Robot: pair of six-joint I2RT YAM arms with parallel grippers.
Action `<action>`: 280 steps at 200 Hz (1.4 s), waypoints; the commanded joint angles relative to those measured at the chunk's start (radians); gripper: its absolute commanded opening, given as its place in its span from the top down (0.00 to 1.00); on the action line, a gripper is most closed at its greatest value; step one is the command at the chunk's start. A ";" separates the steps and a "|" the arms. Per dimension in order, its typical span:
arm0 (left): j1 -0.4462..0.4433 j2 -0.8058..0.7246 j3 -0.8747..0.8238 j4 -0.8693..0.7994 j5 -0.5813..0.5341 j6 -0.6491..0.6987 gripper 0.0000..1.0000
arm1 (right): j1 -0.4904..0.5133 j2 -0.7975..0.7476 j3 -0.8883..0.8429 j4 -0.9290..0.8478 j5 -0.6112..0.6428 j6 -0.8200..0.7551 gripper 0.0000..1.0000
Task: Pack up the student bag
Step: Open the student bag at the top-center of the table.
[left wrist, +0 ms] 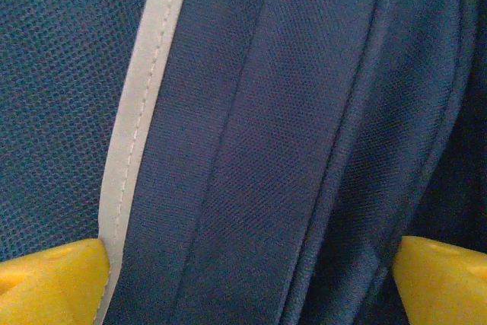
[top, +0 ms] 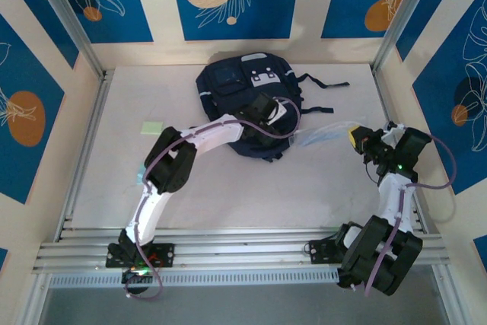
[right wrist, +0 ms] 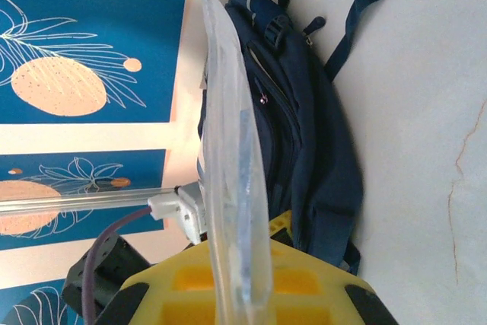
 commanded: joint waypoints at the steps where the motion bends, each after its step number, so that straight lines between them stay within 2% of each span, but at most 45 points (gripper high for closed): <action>1: 0.012 0.071 0.061 -0.010 -0.088 0.046 0.01 | -0.002 -0.010 -0.012 -0.010 -0.013 0.017 1.00; 52: 0.015 0.111 0.113 -0.214 0.162 -0.007 0.00 | -0.002 -0.009 -0.014 -0.004 0.007 0.017 1.00; 74: 0.019 0.144 0.133 -0.245 0.157 -0.016 0.00 | -0.003 -0.009 -0.015 -0.001 0.013 0.018 1.00; 81: 0.021 0.164 0.155 -0.264 0.141 -0.017 0.03 | -0.003 -0.009 -0.015 0.000 0.015 0.018 1.00; 87: 0.024 0.180 0.175 -0.277 0.129 -0.022 0.11 | -0.002 -0.009 -0.015 0.000 0.013 0.017 1.00; 101: 0.035 0.203 0.190 -0.270 0.118 -0.036 0.46 | -0.001 -0.013 -0.016 0.002 0.011 0.019 1.00; 116: 0.051 0.205 0.190 -0.255 0.110 -0.050 0.72 | -0.001 -0.019 -0.019 0.003 0.010 0.019 1.00; 123: 0.056 0.199 0.190 -0.253 0.095 -0.057 1.00 | 0.001 -0.022 -0.021 0.003 0.011 0.019 1.00; 144: 0.057 0.139 0.156 -0.233 0.095 -0.066 1.00 | 0.007 -0.027 -0.024 0.005 0.013 0.018 1.00; 200: 0.072 -0.087 0.120 -0.210 0.319 -0.227 1.00 | 0.012 -0.029 -0.009 0.014 0.039 0.023 1.00; 245: 0.115 -0.127 0.212 -0.224 0.459 -0.350 1.00 | 0.021 -0.029 -0.001 0.030 0.045 0.042 1.00; 280: 0.146 -0.153 0.280 -0.218 0.525 -0.414 1.00 | 0.115 -0.013 -0.006 0.100 0.107 0.073 1.00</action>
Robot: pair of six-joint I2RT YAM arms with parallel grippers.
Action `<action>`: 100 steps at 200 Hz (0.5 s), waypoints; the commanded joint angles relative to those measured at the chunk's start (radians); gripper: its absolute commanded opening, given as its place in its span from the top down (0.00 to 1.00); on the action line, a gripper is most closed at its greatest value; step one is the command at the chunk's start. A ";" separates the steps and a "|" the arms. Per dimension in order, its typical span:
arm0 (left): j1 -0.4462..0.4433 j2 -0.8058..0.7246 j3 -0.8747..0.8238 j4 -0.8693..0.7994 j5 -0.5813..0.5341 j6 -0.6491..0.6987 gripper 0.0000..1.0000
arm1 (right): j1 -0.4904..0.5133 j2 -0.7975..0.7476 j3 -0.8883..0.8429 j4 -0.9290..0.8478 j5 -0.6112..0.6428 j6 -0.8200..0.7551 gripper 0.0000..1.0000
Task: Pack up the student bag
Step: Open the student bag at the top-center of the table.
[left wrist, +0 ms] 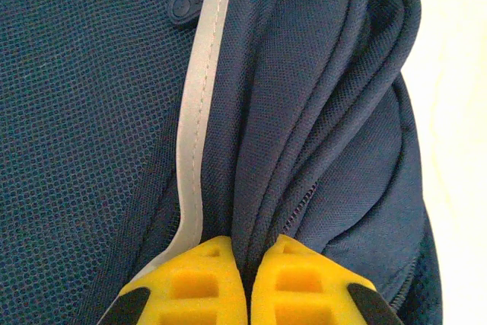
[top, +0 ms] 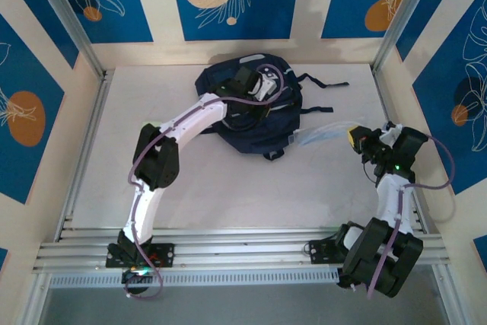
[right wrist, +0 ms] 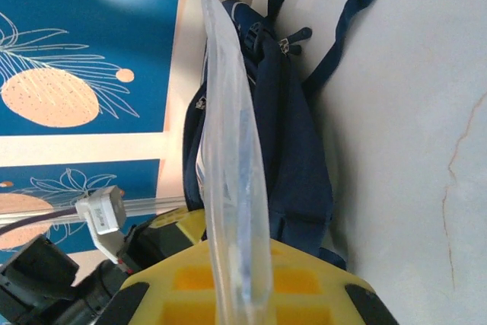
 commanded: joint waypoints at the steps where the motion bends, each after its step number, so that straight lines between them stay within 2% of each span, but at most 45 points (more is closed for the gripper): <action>1: 0.023 -0.083 0.087 0.009 0.100 -0.108 1.00 | 0.064 -0.002 0.008 0.069 0.038 0.039 1.00; 32: 0.037 -0.081 0.131 -0.021 0.123 -0.113 1.00 | 0.141 0.055 0.050 0.107 0.072 0.053 1.00; 83: 0.030 -0.037 0.068 -0.009 0.241 -0.127 1.00 | 0.151 0.072 0.055 0.087 0.089 0.029 1.00; 100: 0.020 -0.044 0.011 0.021 0.248 -0.142 1.00 | 0.153 0.072 0.027 0.102 0.103 0.032 1.00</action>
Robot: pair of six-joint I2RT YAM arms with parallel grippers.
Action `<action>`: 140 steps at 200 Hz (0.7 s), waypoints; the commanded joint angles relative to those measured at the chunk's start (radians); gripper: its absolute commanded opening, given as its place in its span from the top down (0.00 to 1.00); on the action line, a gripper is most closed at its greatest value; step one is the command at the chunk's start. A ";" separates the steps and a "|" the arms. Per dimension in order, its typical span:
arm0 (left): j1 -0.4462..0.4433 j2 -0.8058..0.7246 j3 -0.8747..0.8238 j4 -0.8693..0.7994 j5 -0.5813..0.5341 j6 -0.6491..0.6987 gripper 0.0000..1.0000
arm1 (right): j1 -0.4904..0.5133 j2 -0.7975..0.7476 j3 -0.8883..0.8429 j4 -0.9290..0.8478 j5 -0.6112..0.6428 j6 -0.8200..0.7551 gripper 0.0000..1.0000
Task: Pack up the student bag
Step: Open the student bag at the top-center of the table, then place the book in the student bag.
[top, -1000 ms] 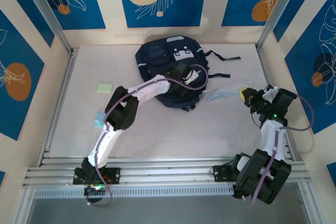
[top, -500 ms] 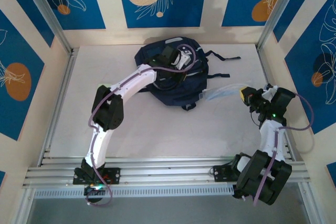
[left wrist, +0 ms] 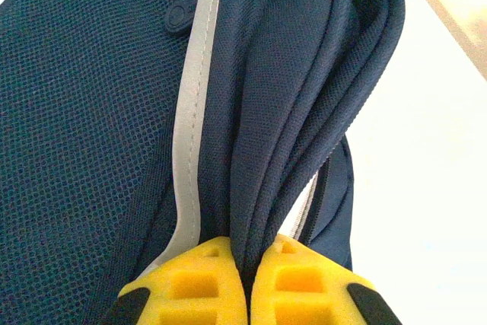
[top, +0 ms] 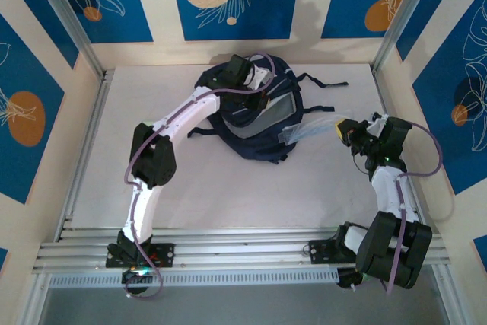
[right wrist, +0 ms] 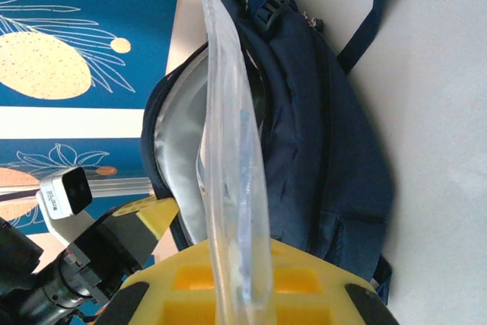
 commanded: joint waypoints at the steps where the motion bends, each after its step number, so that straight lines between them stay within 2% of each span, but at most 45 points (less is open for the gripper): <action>1: -0.015 -0.042 -0.052 0.054 0.103 -0.051 1.00 | 0.007 -0.004 -0.004 0.017 0.020 -0.006 1.00; 31: -0.012 -0.076 -0.110 0.114 0.106 -0.096 1.00 | 0.032 0.019 -0.031 0.111 0.046 0.040 1.00; 75: -0.011 -0.118 -0.078 0.171 0.180 -0.201 1.00 | 0.170 0.124 0.030 0.233 0.137 0.081 1.00; 105: -0.010 -0.158 -0.074 0.208 0.192 -0.254 1.00 | 0.257 0.260 0.065 0.397 0.211 0.132 1.00; 140: -0.011 -0.175 -0.064 0.260 0.215 -0.318 1.00 | 0.355 0.499 0.145 0.674 0.213 0.256 1.00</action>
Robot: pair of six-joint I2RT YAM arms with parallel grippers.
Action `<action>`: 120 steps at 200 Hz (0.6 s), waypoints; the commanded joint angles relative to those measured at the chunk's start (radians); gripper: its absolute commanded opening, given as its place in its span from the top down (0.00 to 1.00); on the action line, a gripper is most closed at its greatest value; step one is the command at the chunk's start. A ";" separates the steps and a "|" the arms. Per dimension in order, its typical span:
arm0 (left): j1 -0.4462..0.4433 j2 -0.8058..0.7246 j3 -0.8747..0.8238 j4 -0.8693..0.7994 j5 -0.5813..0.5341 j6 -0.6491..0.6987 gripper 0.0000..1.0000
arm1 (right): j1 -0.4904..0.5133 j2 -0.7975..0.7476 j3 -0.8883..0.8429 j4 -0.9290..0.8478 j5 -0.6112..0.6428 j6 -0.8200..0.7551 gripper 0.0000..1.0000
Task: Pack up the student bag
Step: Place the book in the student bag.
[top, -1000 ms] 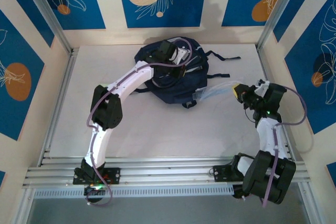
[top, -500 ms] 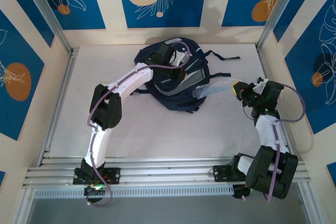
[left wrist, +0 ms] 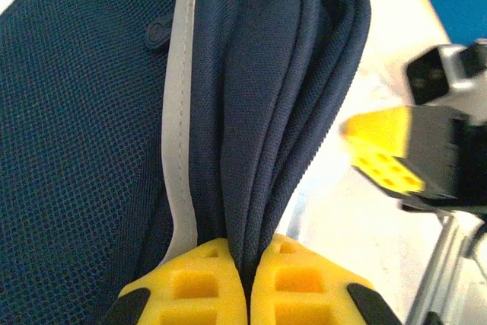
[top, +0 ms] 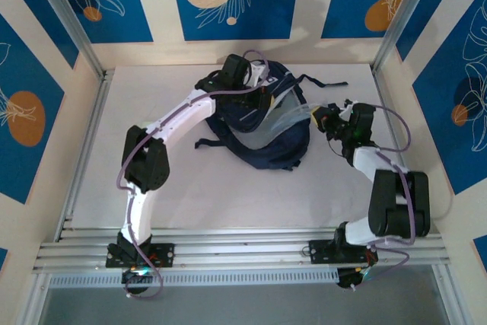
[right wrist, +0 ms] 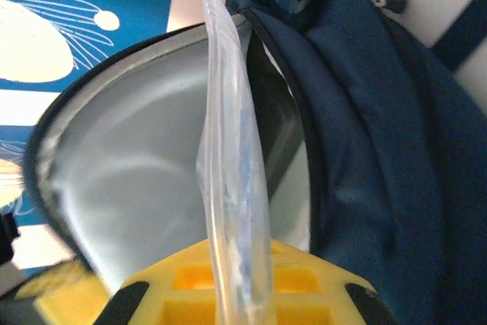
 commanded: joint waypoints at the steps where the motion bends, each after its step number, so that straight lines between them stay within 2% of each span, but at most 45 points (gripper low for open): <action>1: -0.008 -0.081 0.044 0.120 0.098 -0.076 1.00 | 0.060 0.131 0.074 0.251 0.026 0.110 1.00; 29: -0.006 -0.083 0.050 0.166 0.098 -0.115 1.00 | 0.143 0.318 0.148 0.453 0.063 0.200 1.00; 48: -0.006 -0.085 0.044 0.198 0.092 -0.138 1.00 | 0.205 0.429 0.207 0.542 0.129 0.195 1.00; 81: -0.005 -0.098 -0.002 0.285 0.096 -0.188 1.00 | 0.304 0.599 0.383 0.471 0.166 0.218 1.00; 109: -0.003 -0.110 -0.042 0.341 0.104 -0.222 1.00 | 0.339 0.643 0.443 0.382 0.309 0.204 1.00; 120: -0.002 -0.116 -0.055 0.355 0.100 -0.229 1.00 | 0.331 0.645 0.468 0.318 0.340 0.216 0.96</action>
